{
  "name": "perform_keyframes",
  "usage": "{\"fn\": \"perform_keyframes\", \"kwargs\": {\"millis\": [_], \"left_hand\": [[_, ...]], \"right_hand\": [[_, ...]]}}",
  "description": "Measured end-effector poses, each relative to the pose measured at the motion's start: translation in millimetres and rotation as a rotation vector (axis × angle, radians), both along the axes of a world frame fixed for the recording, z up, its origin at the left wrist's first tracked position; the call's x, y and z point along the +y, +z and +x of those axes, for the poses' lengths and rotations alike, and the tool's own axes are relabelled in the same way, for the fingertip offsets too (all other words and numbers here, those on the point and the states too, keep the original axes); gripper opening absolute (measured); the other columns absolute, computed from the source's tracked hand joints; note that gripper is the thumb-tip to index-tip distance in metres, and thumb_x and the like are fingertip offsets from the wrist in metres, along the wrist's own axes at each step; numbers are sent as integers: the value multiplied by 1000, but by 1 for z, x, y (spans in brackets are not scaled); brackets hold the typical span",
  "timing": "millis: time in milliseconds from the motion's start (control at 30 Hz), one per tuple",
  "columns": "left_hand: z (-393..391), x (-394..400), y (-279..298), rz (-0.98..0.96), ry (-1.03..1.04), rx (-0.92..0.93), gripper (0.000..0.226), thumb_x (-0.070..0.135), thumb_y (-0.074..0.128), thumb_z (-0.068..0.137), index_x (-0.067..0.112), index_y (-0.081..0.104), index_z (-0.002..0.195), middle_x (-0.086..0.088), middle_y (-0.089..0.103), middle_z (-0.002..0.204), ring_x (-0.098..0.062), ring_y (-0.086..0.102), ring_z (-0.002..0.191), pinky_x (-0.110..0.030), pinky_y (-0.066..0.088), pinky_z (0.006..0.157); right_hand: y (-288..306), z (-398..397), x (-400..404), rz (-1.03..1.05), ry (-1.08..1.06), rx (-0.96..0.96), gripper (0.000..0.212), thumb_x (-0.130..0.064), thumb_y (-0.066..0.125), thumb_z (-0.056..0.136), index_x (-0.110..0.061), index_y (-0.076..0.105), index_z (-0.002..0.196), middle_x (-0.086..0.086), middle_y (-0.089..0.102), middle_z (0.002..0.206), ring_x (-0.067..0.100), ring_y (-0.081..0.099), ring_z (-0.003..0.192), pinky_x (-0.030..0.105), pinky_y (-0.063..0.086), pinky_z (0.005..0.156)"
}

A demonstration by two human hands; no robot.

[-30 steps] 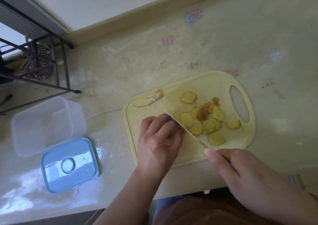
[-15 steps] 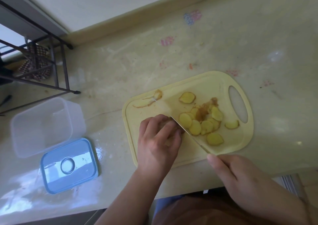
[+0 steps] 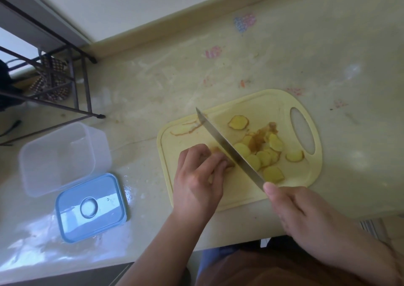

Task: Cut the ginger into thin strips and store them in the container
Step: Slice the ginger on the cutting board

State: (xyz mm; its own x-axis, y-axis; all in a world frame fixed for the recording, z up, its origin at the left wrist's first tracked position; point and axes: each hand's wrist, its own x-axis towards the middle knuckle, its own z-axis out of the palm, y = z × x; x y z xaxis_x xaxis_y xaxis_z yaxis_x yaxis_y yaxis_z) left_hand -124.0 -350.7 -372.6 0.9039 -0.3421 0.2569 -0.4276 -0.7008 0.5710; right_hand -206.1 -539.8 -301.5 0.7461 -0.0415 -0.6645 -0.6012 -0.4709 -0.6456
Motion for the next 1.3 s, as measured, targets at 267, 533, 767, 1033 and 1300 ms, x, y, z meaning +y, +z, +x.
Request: {"fn": "perform_keyframes", "kwargs": {"millis": [267,533,767,1033,1300], "left_hand": [[1,0,0,5,14,-3,9,15,73,89,11,80,92,-5,64,95,-26,59,85,-33,49,71],[1,0,0,-24,21,13,15,20,68,92,11,79,92,-6,65,95,-26,58,85,-36,49,72],[0,-1,-1,-37,32,23,12,18,70,91,11,80,92,-6,65,95,-27,59,87,-36,49,72],[1,1,-1,-39,27,30,19,25,66,95,12,80,91,-5,64,96,-24,59,87,-32,49,72],[3,1,2,-19,34,45,5,18,78,87,14,80,89,-1,60,95,-19,57,87,-21,45,79]], "right_hand": [[10,-9,4,-32,-21,-68,70,-87,17,71,-25,51,69,-1,54,55,11,53,53,25,40,56],[16,-10,3,-27,-24,-77,73,-94,14,67,-32,52,66,-4,54,52,11,54,54,25,39,57],[10,-3,6,-51,38,-9,87,-90,12,69,-12,51,65,-5,61,63,10,57,60,27,43,64],[13,-20,11,-125,-113,-151,82,-91,19,78,-22,60,63,-8,63,70,4,60,66,19,44,65],[14,-14,-5,-28,-99,16,96,-104,13,56,-17,50,68,3,51,51,9,51,49,31,42,60]]}}
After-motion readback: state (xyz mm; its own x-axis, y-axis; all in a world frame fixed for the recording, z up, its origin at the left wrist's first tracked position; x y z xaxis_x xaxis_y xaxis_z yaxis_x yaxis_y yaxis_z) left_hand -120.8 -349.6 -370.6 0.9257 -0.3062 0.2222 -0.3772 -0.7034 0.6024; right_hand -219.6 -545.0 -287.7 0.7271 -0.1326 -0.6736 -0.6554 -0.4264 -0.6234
